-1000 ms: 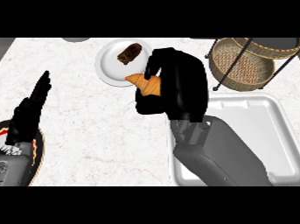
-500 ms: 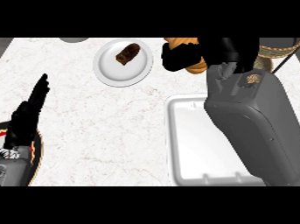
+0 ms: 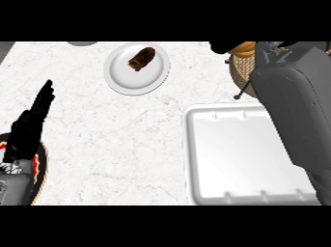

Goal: Pick the croissant from the tray and place it in the tiered basket

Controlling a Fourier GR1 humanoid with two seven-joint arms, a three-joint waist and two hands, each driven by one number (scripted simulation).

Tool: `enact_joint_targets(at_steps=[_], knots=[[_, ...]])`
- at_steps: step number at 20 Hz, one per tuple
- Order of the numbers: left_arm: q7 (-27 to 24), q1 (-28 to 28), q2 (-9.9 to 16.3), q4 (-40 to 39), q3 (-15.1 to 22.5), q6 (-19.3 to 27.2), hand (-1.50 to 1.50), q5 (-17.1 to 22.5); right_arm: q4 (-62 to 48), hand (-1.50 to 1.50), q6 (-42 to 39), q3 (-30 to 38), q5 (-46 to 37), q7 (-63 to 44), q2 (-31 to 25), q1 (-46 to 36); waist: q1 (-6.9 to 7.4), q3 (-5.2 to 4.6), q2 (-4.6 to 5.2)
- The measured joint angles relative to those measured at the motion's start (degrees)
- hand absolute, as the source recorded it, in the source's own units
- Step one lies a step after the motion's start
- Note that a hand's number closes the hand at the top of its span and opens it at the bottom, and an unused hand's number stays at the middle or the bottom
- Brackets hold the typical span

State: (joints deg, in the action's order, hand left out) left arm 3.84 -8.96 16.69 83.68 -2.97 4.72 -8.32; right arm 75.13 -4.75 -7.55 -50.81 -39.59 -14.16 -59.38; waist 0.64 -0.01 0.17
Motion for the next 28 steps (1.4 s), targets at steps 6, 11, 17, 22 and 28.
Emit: enact_joint_targets(at_steps=[6, 11, 17, 22, 28], knots=[[0.01, 0.34, -0.52, 0.38, 0.22, -0.10, 0.00, -0.35, -9.22, 1.50, 0.79, -1.06, -7.09, 3.71, -5.93, -2.03, 0.21, -0.02, 0.07], [0.79, -0.17, -0.86, 0.52, 0.24, -0.20, 0.00, -0.83, -17.56, 1.50, 3.41, 1.26, -9.05, 9.59, -9.41, -4.32, 0.38, -0.15, -0.03], [0.77, -1.22, -1.27, -0.33, -0.12, -0.14, 0.00, -1.42, -24.97, 1.50, 3.81, 4.59, -7.07, 19.35, -12.30, -4.89, 0.20, -0.11, -0.03], [0.96, -0.44, -1.31, 0.69, -0.35, -0.64, 0.00, -1.38, -30.29, 1.50, 4.70, 8.21, -3.97, 25.80, -13.08, -4.20, 0.30, -0.23, -0.25], [-0.44, -0.52, -1.77, -0.40, -0.44, -0.42, 0.00, -1.86, -36.68, -1.50, 4.08, 13.81, 0.90, 26.95, -12.35, -4.41, 0.28, -0.35, -0.50]])
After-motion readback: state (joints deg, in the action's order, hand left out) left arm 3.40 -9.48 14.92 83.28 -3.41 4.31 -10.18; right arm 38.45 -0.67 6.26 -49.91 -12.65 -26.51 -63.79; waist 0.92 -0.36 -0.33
